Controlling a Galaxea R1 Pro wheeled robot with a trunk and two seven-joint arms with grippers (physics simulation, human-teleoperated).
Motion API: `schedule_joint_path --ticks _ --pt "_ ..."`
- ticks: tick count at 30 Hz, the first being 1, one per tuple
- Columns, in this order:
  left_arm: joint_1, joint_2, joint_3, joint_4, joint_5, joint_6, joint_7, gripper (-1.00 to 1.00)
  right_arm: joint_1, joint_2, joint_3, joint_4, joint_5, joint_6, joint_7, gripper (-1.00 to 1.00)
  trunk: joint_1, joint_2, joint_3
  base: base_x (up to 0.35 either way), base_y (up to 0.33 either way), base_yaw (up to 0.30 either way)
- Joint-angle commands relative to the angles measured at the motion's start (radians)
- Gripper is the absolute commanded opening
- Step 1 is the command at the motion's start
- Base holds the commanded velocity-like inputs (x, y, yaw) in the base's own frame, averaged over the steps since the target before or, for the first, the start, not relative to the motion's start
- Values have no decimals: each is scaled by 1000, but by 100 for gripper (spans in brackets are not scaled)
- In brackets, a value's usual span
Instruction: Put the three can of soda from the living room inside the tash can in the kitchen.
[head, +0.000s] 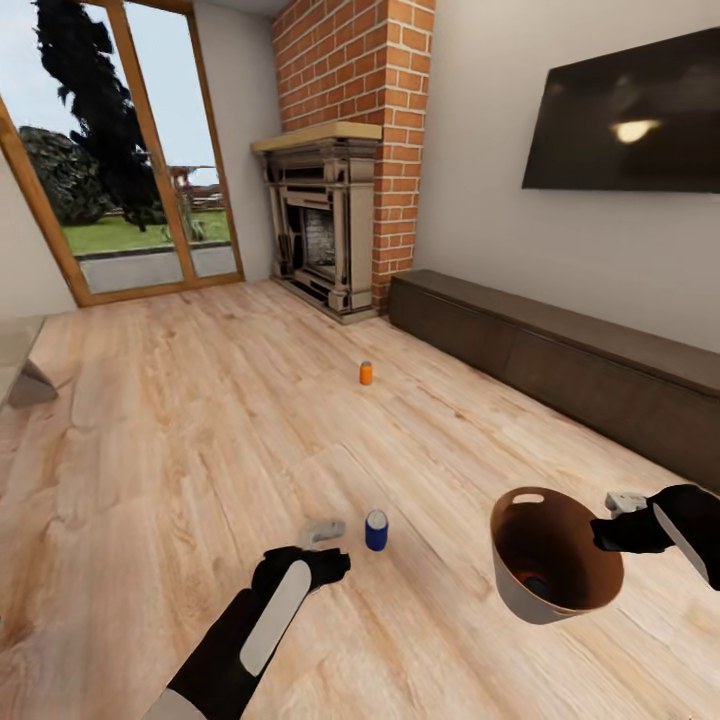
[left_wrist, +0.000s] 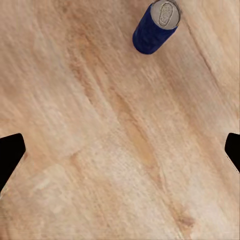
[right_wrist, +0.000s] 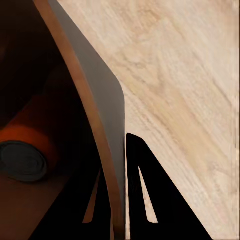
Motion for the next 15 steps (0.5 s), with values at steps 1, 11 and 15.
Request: schedule_joint_path --ticks 1,11,15 --pt "-9 -2 -4 1 0 0 32 100 -1 -1 -2 0 -17 4 8 -100 0 0 0 238 -265 -295" --pt "-23 -4 -41 107 8 -82 160 100 6 11 5 -8 -15 -17 8 -100 0 0 0 233 -270 -130" --pt "-23 -4 -45 124 9 -91 160 100 7 12 5 -4 -18 -65 8 -100 0 0 0 232 -273 -5"
